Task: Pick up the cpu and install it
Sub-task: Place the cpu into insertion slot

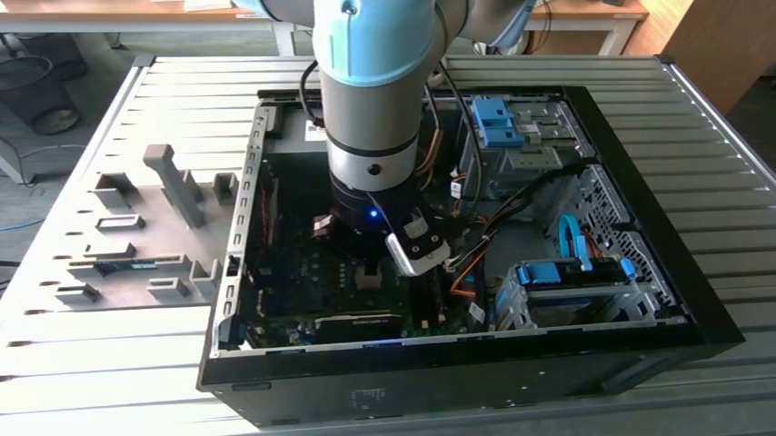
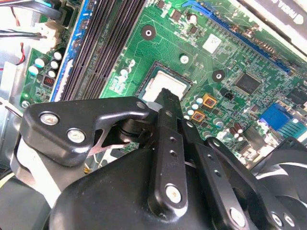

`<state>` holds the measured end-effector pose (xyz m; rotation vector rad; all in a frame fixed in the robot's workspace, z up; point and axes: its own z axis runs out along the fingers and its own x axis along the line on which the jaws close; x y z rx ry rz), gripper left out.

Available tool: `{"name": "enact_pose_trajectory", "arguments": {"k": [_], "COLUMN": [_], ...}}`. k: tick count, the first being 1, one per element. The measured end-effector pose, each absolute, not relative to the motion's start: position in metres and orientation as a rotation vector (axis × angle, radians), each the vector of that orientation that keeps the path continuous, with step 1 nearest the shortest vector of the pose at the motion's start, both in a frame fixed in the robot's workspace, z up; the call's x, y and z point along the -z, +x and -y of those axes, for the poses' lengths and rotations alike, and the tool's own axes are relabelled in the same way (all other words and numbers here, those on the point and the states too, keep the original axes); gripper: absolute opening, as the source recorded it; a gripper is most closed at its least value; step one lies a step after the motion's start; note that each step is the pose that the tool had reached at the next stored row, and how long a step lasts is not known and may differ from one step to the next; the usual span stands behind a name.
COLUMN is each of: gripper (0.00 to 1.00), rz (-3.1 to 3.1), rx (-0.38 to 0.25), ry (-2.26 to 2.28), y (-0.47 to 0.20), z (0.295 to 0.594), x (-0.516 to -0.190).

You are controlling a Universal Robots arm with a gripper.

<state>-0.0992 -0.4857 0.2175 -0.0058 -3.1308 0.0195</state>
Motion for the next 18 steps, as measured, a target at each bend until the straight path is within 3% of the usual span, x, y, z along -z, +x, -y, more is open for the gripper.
{"name": "enact_pose_trajectory", "arguments": {"k": [18], "gripper": [0.1], "rz": [3.131], "rx": [-0.02], "ry": [-0.006], "y": [-0.065], "z": [0.486], "x": [-0.217]}}
